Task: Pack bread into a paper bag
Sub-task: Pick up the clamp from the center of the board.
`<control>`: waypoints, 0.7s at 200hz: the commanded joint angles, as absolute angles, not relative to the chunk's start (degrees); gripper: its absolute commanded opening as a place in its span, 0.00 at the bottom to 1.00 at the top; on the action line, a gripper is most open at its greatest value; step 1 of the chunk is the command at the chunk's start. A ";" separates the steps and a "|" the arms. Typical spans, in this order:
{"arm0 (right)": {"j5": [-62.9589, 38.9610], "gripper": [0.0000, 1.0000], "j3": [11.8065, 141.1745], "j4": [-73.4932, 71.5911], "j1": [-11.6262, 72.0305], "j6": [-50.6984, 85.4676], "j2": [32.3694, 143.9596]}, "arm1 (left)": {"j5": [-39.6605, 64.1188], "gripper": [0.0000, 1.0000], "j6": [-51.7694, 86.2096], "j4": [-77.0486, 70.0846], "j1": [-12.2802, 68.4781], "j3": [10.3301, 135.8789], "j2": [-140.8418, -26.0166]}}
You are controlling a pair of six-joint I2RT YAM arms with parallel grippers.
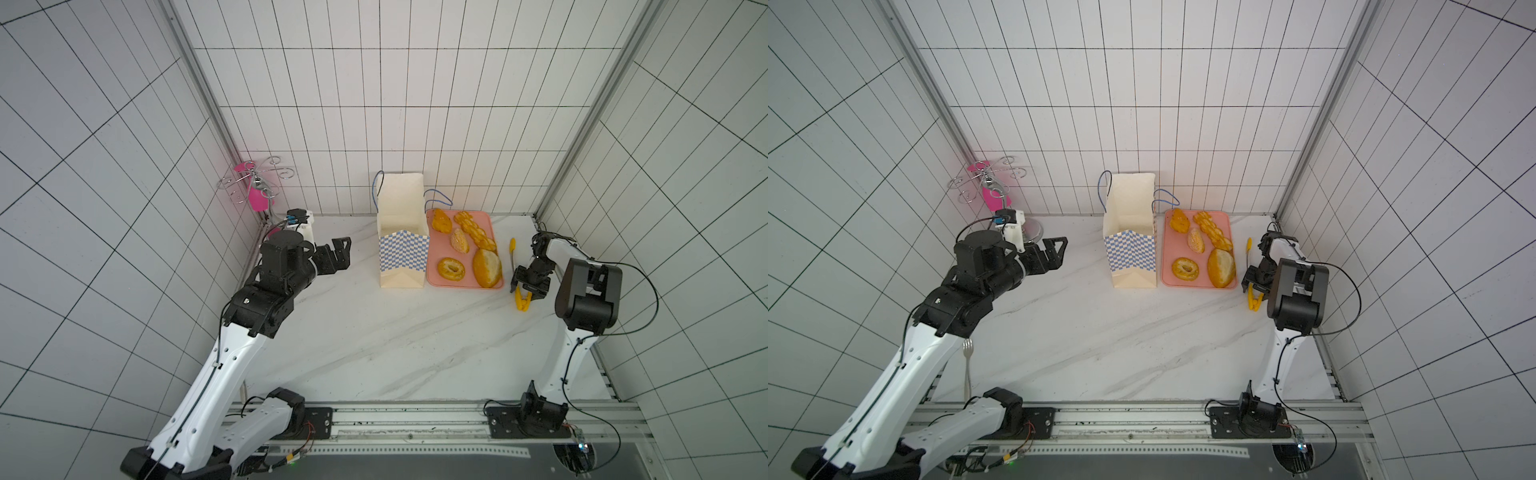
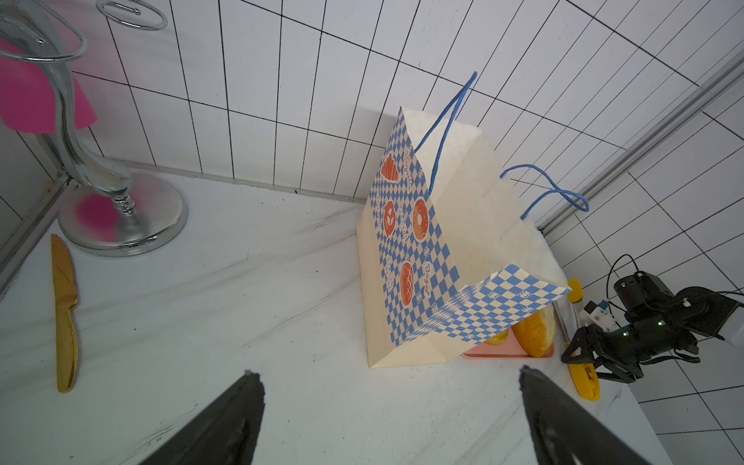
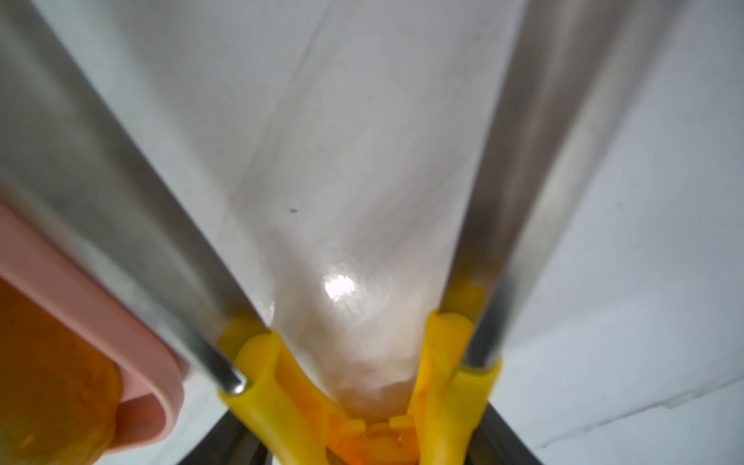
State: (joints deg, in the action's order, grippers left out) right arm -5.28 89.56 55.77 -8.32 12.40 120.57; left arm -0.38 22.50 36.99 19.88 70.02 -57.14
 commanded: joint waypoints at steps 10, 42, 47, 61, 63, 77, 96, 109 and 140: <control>-10.23 0.51 86.57 50.74 -8.00 12.61 119.35 | -0.12 0.99 22.85 34.91 19.82 69.46 -56.20; -10.61 0.22 84.49 50.18 -7.90 12.82 117.67 | 0.44 0.99 23.70 34.60 19.95 69.52 -56.08; -10.54 0.16 84.25 50.02 -7.81 12.90 117.42 | 0.58 0.99 23.80 34.48 19.93 69.44 -56.05; -10.35 0.02 83.70 49.92 -7.58 13.07 116.70 | 0.79 0.99 24.08 34.38 20.04 69.22 -55.86; -10.41 0.00 83.61 49.92 -7.56 13.09 116.58 | 0.79 0.99 24.13 34.39 19.97 69.20 -55.82; -10.24 0.00 83.05 50.00 -7.10 13.12 115.60 | 1.05 0.99 24.50 34.29 20.12 69.13 -55.73; -9.77 0.00 82.15 49.92 -6.19 13.26 113.64 | 1.45 0.99 24.86 34.15 20.19 68.98 -55.70; -9.66 0.00 81.49 50.00 -5.59 13.27 111.84 | 1.90 0.99 25.20 33.97 20.21 68.91 -55.63; -9.49 0.00 80.35 50.44 -4.43 13.54 106.65 | 3.03 0.99 26.07 32.72 20.67 67.68 -55.12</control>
